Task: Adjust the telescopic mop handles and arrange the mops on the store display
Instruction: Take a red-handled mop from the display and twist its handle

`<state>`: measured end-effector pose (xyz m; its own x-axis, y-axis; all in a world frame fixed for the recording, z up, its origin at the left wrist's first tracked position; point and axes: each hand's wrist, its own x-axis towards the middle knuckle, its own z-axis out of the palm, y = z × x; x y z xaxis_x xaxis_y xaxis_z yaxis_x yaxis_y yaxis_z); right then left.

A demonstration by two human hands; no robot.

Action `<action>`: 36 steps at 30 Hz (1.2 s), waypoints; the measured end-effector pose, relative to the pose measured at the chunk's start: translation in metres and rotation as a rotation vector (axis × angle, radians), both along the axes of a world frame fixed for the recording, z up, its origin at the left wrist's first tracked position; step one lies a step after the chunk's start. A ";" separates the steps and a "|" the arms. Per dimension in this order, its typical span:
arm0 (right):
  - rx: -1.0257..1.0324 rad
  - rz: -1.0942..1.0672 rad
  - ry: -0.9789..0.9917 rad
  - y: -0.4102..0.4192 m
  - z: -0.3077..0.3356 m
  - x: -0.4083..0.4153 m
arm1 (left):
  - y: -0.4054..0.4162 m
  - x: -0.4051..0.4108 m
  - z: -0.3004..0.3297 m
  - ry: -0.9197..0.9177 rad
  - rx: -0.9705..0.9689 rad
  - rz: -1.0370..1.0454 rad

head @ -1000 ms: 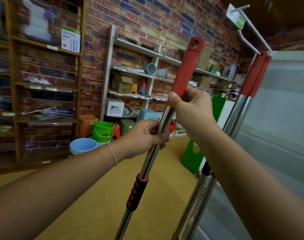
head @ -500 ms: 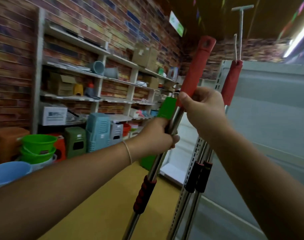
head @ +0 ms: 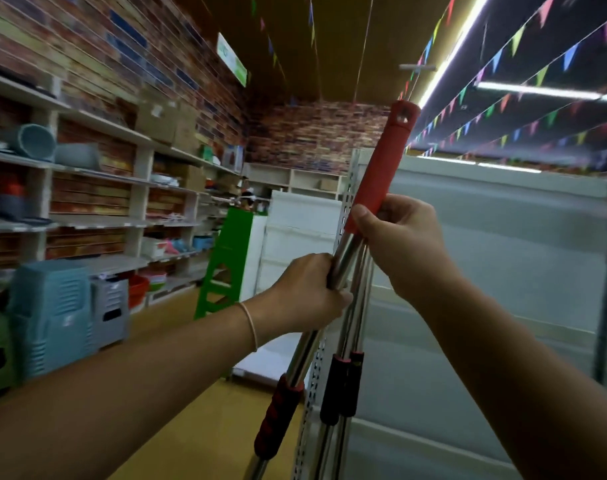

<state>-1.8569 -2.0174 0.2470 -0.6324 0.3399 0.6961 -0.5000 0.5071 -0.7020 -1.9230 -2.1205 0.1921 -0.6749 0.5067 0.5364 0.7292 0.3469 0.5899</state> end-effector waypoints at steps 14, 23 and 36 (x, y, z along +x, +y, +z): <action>0.027 -0.058 -0.006 0.015 0.014 -0.013 | 0.019 -0.015 0.010 0.002 0.020 -0.103; 0.056 -0.076 -0.034 0.026 0.011 -0.020 | 0.029 -0.020 0.006 -0.065 0.047 -0.132; 0.088 -0.066 -0.077 0.034 0.012 -0.028 | 0.027 -0.026 0.007 -0.113 0.017 -0.177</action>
